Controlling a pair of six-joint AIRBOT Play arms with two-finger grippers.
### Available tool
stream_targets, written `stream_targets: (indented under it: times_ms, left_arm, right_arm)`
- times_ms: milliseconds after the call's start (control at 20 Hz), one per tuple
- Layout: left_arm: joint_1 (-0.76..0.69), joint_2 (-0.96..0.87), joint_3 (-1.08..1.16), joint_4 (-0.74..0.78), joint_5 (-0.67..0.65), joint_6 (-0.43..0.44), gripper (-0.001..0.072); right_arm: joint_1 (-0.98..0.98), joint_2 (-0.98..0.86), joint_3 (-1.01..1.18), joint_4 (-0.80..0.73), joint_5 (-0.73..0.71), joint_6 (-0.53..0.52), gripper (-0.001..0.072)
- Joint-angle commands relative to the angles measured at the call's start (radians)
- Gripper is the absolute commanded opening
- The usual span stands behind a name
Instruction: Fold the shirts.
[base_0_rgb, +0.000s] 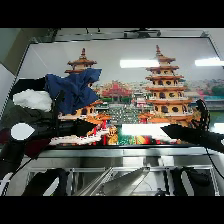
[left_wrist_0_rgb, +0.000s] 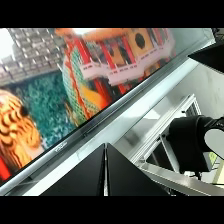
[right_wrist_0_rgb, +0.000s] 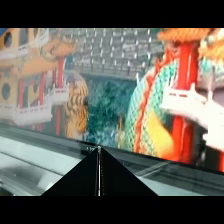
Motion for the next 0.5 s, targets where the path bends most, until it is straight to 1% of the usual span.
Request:
stream_targets:
  times_ms: [0,100,150,200,250,300,350,400,450]
  left_arm:
    - [-0.001,0.0,0.0,0.001,0.1,0.0,0.0019]
    - [-0.001,0.0,-0.001,0.004,0.159,0.002,0.0018]
    - [0.006,0.0,0.001,0.031,0.186,0.02,0.0019]
    - [0.028,-0.001,0.018,0.114,0.224,0.032,0.0021]
    - [0.072,-0.013,0.057,0.238,0.254,0.031,0.009]
    - [0.13,-0.035,0.102,0.338,0.279,0.03,0.0329]
    - [0.22,-0.074,0.162,0.416,0.287,0.027,0.0524]
    - [0.307,-0.118,0.211,0.441,0.285,0.026,0.072]
    - [0.397,-0.171,0.253,0.439,0.274,0.026,0.0708]
  right_arm:
    - [0.001,-0.001,0.0,0.012,-0.091,0.001,0.002]
    - [0.001,-0.001,0.0,0.054,-0.095,0.001,0.0019]
    - [0.0,0.0,0.0,0.078,-0.095,0.001,0.0019]
    - [0.001,0.0,0.0,0.101,-0.093,0.001,0.0019]
    - [0.001,-0.001,0.0,0.113,-0.099,0.0,0.002]
    - [0.001,-0.002,0.0,0.113,-0.113,0.0,0.002]
    - [0.0,-0.006,0.0,0.108,-0.116,0.0,0.0021]
    - [0.0,-0.01,0.0,0.099,-0.115,0.0,0.005]
    - [0.0,-0.014,0.0,0.087,-0.116,0.001,0.0237]
